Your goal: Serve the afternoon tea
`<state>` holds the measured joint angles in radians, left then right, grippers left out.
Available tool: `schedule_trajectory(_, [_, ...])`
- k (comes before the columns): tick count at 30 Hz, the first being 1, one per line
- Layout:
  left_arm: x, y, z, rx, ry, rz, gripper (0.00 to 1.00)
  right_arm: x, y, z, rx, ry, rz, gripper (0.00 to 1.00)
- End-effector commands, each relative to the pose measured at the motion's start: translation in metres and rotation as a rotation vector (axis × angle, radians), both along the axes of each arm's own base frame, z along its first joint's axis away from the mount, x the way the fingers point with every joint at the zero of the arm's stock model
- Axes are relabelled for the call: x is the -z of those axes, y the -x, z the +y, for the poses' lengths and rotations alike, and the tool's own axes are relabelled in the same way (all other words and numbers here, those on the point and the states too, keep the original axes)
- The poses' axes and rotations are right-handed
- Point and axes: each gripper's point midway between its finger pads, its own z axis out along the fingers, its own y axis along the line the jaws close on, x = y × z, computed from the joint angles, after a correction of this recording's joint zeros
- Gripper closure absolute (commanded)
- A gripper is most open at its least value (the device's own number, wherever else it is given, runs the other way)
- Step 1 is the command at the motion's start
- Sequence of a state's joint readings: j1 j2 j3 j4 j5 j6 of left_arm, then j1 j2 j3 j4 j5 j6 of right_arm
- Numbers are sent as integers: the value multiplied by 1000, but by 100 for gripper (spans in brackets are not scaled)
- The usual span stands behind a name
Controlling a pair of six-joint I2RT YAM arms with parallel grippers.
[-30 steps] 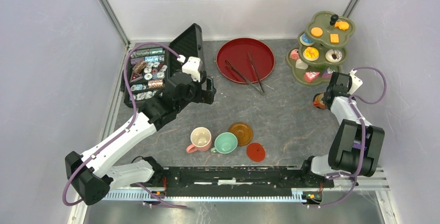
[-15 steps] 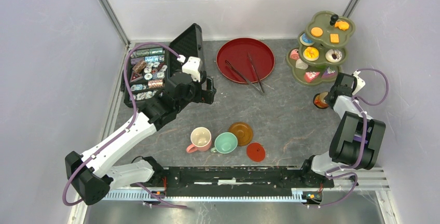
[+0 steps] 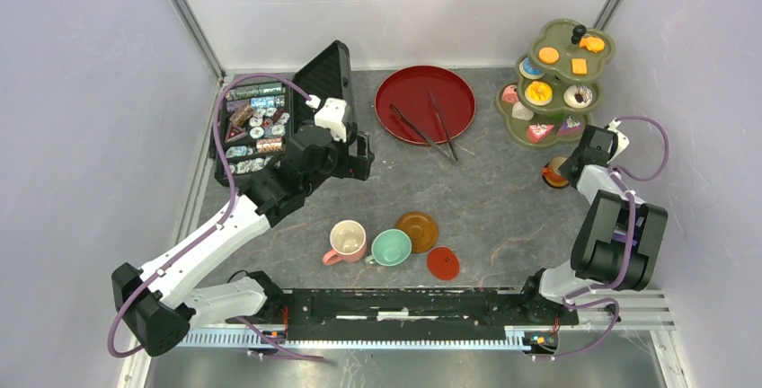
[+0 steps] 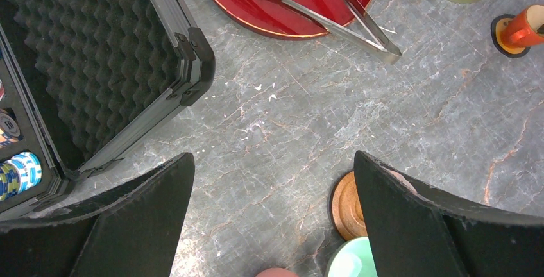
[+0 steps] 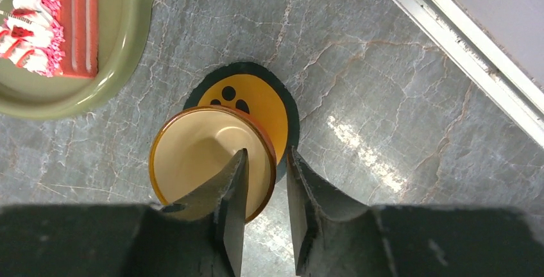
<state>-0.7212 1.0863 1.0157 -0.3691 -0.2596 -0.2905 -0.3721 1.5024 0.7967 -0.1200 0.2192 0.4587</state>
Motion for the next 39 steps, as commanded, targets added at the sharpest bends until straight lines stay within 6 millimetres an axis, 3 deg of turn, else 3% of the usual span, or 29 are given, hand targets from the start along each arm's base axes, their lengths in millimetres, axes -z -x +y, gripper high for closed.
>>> schedule_trajectory(1, [-17, 0, 1, -22, 65, -21, 0, -29, -14, -8, -21, 47, -63, 59])
schedule_trajectory(5, [-17, 0, 0, -21, 65, -20, 0, -57, -9, -8, -43, 92, -86, 40])
schedule_trajectory(9, [-17, 0, 1, -24, 61, -21, 0, -102, -3, 4, -113, 183, -151, 18])
schedule_trajectory(12, [-16, -1, 1, -27, 59, -20, 0, -125, 2, 42, -217, 245, -166, 6])
schedule_trajectory(14, [-16, -2, 0, -27, 58, -19, 0, -125, 3, 84, -343, 229, -171, 3])
schedule_trajectory(16, [-16, -2, 0, -26, 58, -17, 0, -110, 11, 136, -499, 181, -137, 3])
schedule_trajectory(18, [-15, -2, 0, -26, 57, -16, 0, -82, 30, 185, -667, 105, -78, 2])
schedule_trajectory(21, [-14, -2, -1, -23, 58, -10, 0, -37, 80, 239, -843, 9, 73, 2])
schedule_trajectory(24, [-12, -1, -2, -19, 60, -5, 0, -13, 125, 288, -1034, -48, 134, 2])
schedule_trajectory(26, [-13, -1, -2, -17, 62, -6, 0, 1, 151, 310, -1150, -37, 150, 2])
schedule_trajectory(31, [-13, -1, -2, -18, 61, -7, 0, 19, 188, 333, -1324, 57, 185, 2])
schedule_trajectory(39, [-12, -1, -3, -18, 62, -1, 0, 27, 217, 360, -1487, 62, 159, 2])
